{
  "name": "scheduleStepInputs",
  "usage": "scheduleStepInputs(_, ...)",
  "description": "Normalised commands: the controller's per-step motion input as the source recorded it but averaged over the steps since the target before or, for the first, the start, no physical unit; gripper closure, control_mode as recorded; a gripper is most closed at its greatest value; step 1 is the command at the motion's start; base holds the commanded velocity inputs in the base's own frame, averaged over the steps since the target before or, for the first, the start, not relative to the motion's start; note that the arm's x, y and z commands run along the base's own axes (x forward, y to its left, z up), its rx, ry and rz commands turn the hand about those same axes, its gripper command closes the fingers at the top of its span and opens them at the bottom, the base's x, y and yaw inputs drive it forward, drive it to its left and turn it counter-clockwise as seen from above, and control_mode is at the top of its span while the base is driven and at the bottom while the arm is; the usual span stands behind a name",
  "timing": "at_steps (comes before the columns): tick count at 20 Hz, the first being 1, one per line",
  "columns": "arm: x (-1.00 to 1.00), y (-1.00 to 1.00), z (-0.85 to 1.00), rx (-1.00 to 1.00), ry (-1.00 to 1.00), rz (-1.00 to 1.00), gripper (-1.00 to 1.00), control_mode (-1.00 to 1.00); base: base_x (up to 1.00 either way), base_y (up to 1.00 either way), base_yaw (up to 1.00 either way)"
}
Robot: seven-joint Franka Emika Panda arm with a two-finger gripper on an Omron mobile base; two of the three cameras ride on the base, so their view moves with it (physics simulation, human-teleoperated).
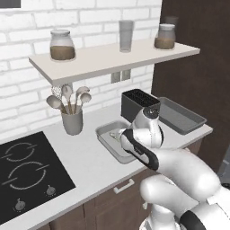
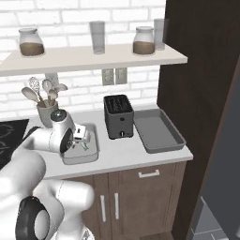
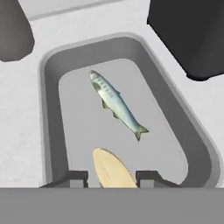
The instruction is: Place one mushroom and one fish in each tupperware on the nearby counter, to pack two identical lunches.
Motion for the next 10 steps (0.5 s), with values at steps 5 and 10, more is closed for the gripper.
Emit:
scheduleStepInputs(5,0.8,0.17,-0.16,0.02,0.08,0.02,-1.0,-1.0,0.0,0.0,0.0)
scheduleStepInputs(10,0.18,0.11,-0.16,0.0,0.04,0.0,-1.0,-1.0,0.0,0.0,0.0)
